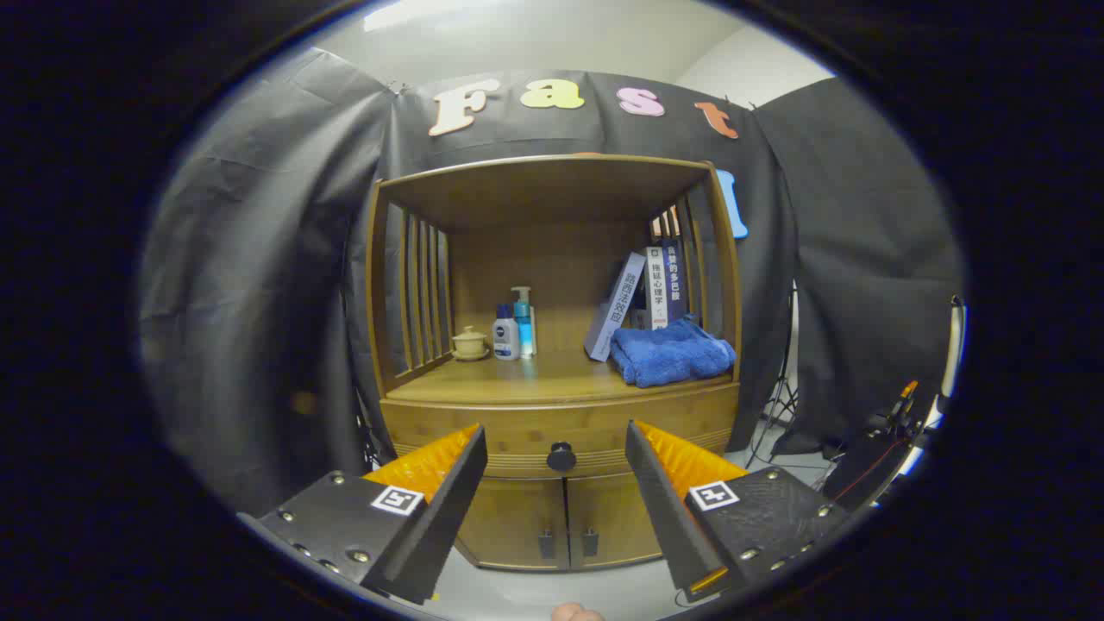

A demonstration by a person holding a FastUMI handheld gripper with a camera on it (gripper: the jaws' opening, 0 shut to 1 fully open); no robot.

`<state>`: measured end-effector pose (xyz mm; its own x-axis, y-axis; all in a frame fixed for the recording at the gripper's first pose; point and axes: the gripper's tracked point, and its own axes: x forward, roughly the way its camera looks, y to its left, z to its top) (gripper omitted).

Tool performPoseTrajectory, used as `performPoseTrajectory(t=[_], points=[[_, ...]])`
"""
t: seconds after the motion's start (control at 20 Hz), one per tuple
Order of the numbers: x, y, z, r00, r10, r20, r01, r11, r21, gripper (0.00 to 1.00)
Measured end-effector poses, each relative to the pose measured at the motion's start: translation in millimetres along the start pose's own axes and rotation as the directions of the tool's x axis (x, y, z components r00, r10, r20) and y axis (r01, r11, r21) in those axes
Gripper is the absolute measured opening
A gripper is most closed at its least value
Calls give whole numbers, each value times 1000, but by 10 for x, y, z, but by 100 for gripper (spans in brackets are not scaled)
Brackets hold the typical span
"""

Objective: Pull open the drawer, take out the items inside it, and place them on the countertop above the cabinet.

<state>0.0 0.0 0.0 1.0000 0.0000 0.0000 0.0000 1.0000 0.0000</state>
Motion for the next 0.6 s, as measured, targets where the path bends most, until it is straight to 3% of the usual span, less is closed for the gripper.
performPoseTrajectory(t=[0.6], points=[[233, -102, -3, 998, -13, 59, 18, 997, -80, 96]])
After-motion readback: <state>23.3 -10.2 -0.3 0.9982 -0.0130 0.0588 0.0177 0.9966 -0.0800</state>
